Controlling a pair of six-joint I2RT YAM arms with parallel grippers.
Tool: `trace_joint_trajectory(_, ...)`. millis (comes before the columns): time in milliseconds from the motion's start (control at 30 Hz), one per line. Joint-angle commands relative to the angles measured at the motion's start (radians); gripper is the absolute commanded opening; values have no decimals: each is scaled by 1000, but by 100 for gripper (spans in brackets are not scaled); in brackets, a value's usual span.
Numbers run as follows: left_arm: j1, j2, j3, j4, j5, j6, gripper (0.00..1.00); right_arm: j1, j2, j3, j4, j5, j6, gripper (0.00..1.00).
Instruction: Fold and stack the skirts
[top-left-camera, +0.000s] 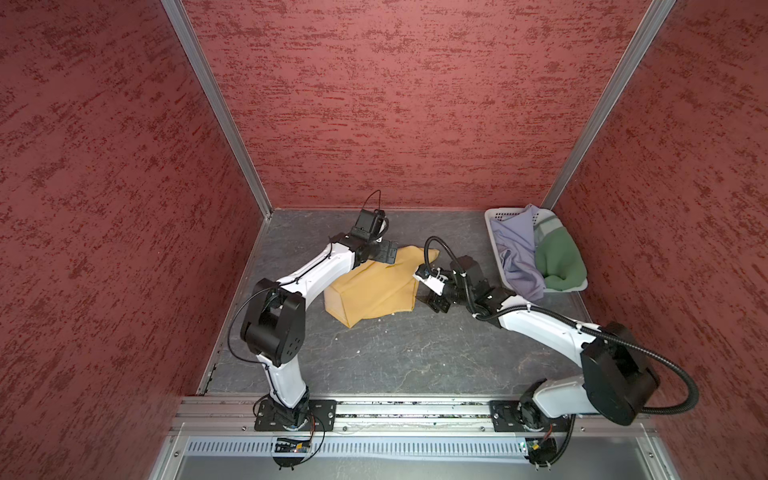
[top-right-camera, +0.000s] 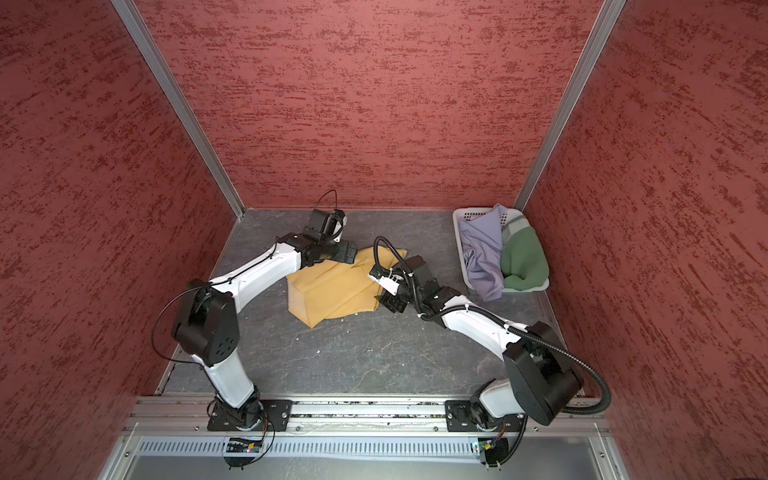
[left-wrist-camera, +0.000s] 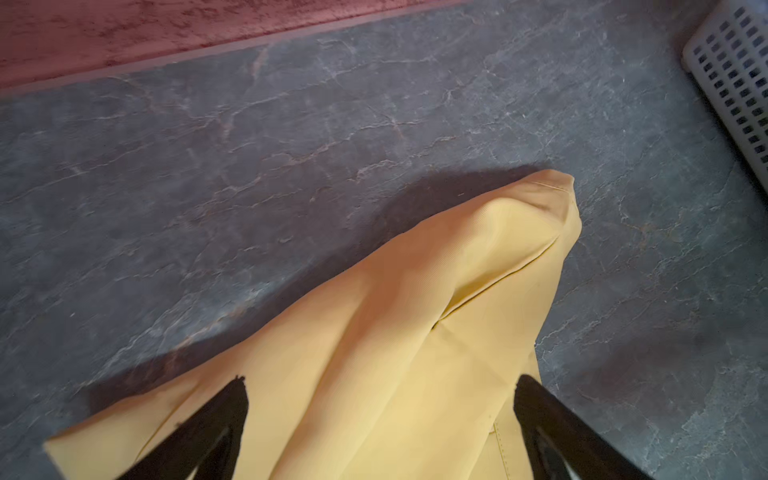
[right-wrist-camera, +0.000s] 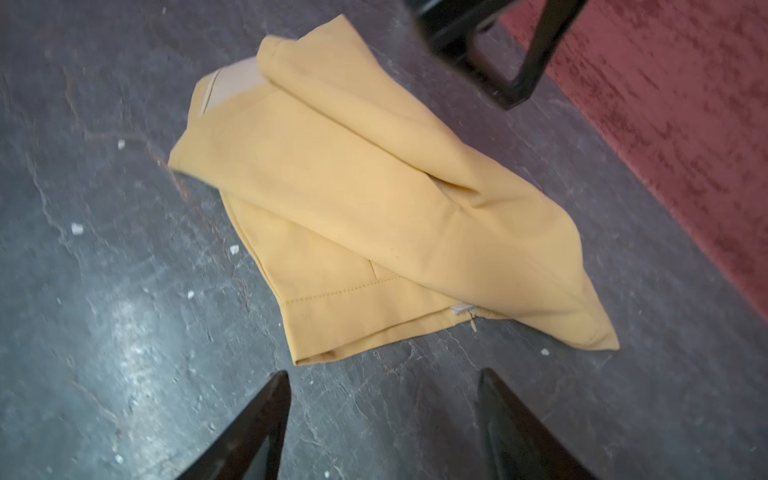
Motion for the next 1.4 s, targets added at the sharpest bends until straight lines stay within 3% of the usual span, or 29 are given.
trace_joint_trajectory(0,16,-126,-121,81,-36,-75,99,37,-15,-52,41,0,-275,71)
trace_joint_trajectory(233,50,-354,-379,222,-32,-156,99,86,120,4,45,62,-308,55)
trace_joint_trajectory(400,70,-453,-474,269,-32,-171,99,116,209,53,45,104,-332,51)
trace_joint_trajectory(767,85,-508,-529,275,-22,-165,99,131,345,140,28,102,-338,41)
trace_joint_trajectory(933,88,-526,-541,278,-20,-162,99,134,365,144,25,91,-333,33)
trace_joint_trajectory(1067,90,-536,-549,278,-20,-163,99,137,365,143,19,81,-322,32)
trace_joint_trajectory(1167,90,-541,-557,279,-22,-163,99,140,372,146,18,77,-316,21)
trace_joint_trajectory(1233,90,-545,-561,277,-25,-163,99,140,383,163,4,80,-312,3)
trace_joint_trajectory(1367,90,-552,-565,269,-10,-146,99,140,396,229,-58,122,-302,0)
